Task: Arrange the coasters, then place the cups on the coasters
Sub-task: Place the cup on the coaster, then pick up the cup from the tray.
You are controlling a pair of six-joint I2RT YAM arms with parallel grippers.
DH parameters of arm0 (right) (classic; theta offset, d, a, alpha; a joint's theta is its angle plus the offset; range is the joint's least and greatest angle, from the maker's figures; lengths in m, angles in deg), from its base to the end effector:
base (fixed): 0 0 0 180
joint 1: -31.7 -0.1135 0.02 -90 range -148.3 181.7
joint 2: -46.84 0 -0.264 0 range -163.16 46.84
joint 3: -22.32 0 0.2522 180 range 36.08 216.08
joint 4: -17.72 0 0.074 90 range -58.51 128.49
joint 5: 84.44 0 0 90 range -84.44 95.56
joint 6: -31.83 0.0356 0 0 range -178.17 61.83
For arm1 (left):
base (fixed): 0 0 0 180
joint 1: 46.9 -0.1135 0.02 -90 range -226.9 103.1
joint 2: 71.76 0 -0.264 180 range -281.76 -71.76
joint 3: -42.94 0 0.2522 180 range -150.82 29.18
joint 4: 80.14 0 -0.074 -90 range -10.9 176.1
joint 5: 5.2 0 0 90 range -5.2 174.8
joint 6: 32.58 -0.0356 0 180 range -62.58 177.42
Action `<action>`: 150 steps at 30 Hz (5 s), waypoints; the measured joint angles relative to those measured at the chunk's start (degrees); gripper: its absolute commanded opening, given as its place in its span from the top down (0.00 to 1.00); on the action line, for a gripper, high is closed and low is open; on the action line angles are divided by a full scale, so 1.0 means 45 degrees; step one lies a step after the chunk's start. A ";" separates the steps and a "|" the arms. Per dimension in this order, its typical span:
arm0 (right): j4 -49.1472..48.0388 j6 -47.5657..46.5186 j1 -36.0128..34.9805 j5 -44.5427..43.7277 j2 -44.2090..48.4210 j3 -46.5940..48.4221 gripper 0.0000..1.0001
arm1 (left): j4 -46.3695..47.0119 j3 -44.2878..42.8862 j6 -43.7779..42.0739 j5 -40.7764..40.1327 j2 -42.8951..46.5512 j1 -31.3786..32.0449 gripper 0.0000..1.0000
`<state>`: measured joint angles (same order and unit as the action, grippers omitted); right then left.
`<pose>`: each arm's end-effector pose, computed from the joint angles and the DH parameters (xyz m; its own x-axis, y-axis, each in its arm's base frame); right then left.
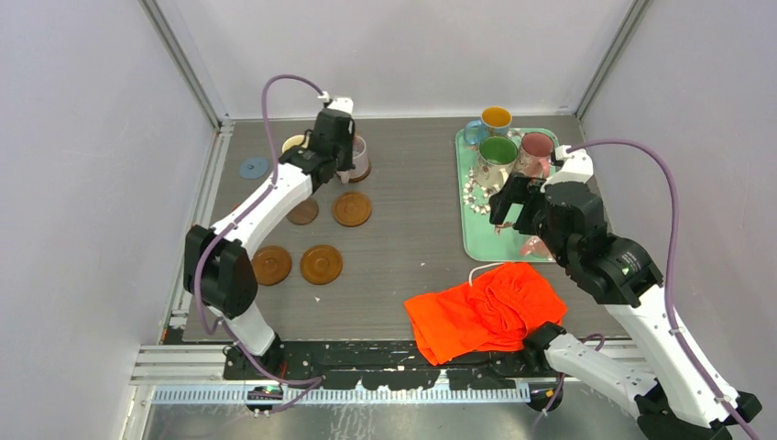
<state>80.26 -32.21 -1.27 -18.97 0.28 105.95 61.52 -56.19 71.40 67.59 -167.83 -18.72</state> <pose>0.1219 0.0615 0.4115 -0.4034 0.2130 -0.8899 -0.0045 0.9721 0.2347 0.3469 -0.1739 0.3271 -0.5516 0.0337 -0.8334 0.1081 0.9936 -0.0314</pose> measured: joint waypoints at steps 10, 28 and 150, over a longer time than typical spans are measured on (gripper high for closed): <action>-0.0107 -0.0311 -0.0845 -0.0806 0.0019 -0.0049 0.00 | -0.1379 -0.1632 0.0845 -0.1282 -0.0189 -0.1972 1.00; -0.0175 -0.0423 -0.1161 -0.0913 -0.0010 -0.0102 0.00 | -0.2900 -0.4012 0.2084 -0.1773 -0.3570 -0.5357 1.00; -0.0175 -0.0748 -0.1831 -0.1336 -0.1039 -0.0073 0.00 | -0.2705 -0.4580 0.1802 0.1185 -0.6926 -0.8106 0.20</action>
<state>79.47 -35.58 -9.51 -24.98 -4.40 105.62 49.35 -76.80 79.51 72.92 -199.00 -55.19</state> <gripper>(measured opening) 0.996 0.733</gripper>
